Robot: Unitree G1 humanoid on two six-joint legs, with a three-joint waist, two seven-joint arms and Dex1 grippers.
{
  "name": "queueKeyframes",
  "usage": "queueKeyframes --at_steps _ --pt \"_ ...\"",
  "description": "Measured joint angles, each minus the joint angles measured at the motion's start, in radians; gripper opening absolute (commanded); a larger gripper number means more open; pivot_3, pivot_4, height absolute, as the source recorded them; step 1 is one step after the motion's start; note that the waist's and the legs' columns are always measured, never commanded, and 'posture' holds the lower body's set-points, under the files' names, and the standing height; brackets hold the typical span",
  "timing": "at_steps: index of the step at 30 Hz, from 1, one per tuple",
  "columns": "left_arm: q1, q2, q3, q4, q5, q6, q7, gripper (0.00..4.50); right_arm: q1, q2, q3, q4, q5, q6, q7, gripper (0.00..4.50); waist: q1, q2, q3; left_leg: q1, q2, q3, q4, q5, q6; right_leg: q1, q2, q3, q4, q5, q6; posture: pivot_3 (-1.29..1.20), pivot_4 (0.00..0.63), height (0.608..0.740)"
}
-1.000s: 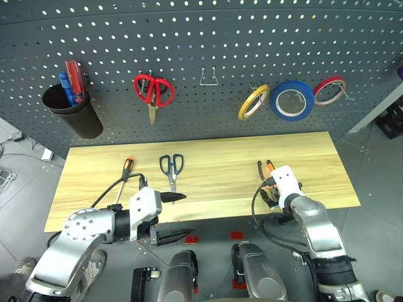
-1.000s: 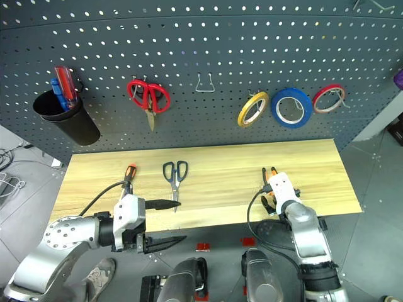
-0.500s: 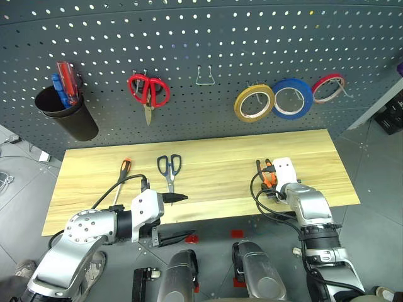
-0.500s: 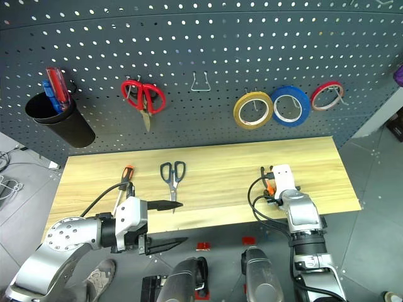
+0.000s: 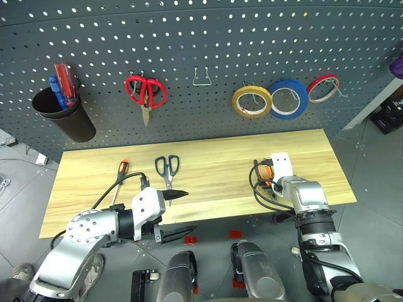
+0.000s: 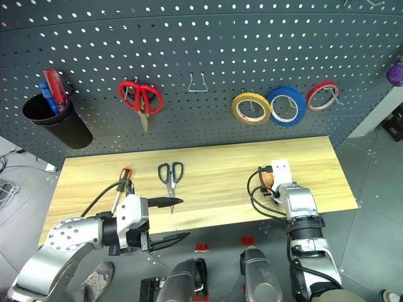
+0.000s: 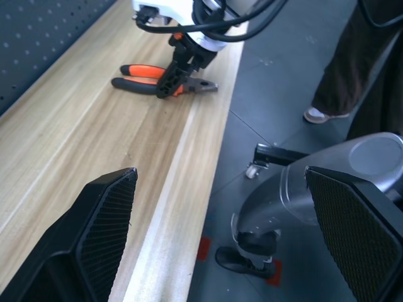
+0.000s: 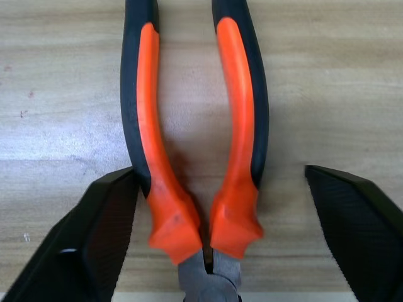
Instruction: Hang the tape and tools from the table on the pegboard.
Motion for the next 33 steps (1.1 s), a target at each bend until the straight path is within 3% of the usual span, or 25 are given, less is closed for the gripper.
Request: queueKeyframes --at_steps 3,4,11,15,20,26,33 --pt "0.035 -0.011 0.042 0.000 -0.013 0.002 0.019 4.50 0.009 -0.002 0.034 -0.008 -0.002 -0.018 0.005 2.58 0.000 0.000 0.000 0.000 0.000 0.000 0.000 0.000 0.000 0.000 0.000 0.000 0.000 0.000 0.000 -0.23 0.300 0.740" --pt "0.049 -0.016 0.060 0.001 -0.027 0.002 0.022 4.50 0.017 -0.003 0.044 -0.017 -0.005 -0.026 0.002 2.52 0.000 0.000 0.000 0.000 0.000 0.000 0.000 0.000 0.000 0.000 0.000 0.000 0.000 0.000 0.000 -0.23 0.300 0.740" --pt "0.126 -0.033 0.221 0.000 -0.119 0.019 0.039 4.50 0.141 0.043 0.083 -0.198 -0.007 -0.016 -0.037 2.52 0.003 0.000 0.002 -0.001 0.000 0.001 -0.004 0.000 0.000 -0.003 0.000 0.001 -0.001 0.000 0.000 -0.21 0.311 0.740" --pt "0.166 -0.033 0.348 -0.004 -0.212 0.078 0.052 4.50 0.208 0.080 0.154 -0.501 0.016 0.058 -0.021 2.52 -0.002 0.001 0.004 -0.007 0.001 0.004 -0.007 0.001 -0.001 -0.013 0.000 0.004 0.001 0.000 0.000 -0.21 0.315 0.740" --pt "0.225 -0.015 0.488 -0.016 -0.285 0.124 0.053 4.50 0.159 0.134 0.248 -0.822 0.077 0.022 0.017 2.52 0.000 0.001 0.004 -0.006 0.001 0.003 -0.012 0.001 -0.003 -0.013 0.001 0.003 -0.001 -0.002 0.003 -0.20 0.315 0.740" --pt "0.146 0.028 0.516 -0.017 -0.336 0.168 0.061 4.50 -0.067 0.269 0.290 -0.729 0.095 -0.174 0.000 2.52 0.004 -0.003 0.010 -0.006 0.000 0.002 -0.011 0.004 -0.006 -0.013 0.000 0.003 -0.001 -0.001 0.001 -0.19 0.308 0.740" --pt "0.060 0.031 0.516 -0.028 -0.370 0.217 0.105 4.50 -0.296 0.272 0.221 -0.400 0.109 -0.459 -0.079 2.52 0.006 -0.006 0.011 -0.007 0.000 0.003 -0.011 0.004 -0.007 -0.014 0.000 0.003 -0.001 -0.001 0.001 -0.17 0.303 0.740"
